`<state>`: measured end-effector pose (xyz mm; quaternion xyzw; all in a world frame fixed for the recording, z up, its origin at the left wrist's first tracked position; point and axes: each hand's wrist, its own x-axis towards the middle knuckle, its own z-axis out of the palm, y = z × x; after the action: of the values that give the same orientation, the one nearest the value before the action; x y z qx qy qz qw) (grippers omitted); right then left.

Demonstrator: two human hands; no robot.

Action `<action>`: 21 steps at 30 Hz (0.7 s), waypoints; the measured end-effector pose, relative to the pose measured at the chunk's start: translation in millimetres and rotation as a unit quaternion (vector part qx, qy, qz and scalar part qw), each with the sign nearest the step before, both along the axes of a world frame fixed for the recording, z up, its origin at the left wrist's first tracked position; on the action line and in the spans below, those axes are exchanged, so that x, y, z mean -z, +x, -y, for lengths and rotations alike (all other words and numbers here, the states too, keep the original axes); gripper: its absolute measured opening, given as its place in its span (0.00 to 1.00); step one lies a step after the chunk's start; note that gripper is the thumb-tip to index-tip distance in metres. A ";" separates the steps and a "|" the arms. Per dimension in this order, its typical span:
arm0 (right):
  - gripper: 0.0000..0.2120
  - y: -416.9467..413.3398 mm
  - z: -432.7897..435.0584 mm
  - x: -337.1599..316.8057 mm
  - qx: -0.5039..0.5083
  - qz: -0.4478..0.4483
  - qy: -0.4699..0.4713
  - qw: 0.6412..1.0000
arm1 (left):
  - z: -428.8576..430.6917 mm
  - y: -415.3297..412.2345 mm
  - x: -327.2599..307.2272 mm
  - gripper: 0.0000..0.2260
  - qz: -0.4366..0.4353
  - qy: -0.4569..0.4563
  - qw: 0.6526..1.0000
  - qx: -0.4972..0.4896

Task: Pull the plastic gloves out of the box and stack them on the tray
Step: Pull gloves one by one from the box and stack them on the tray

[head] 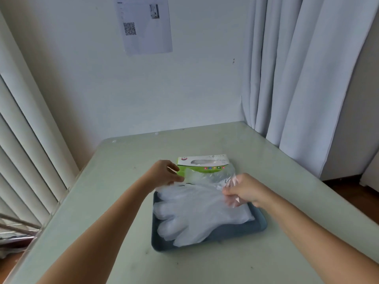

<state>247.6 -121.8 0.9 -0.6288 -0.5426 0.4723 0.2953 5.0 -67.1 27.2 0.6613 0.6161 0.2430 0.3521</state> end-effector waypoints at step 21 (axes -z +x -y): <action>0.08 -6.1 -4.8 37.5 0.057 0.055 0.037 0.996 | 71.1 60.0 80.1 0.25 -0.323 0.142 0.900 0.254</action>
<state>241.6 -117.0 -36.6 -0.6727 -0.5379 0.3991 0.3144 65.0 -138.2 -52.9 0.8806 0.4661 0.0027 0.0861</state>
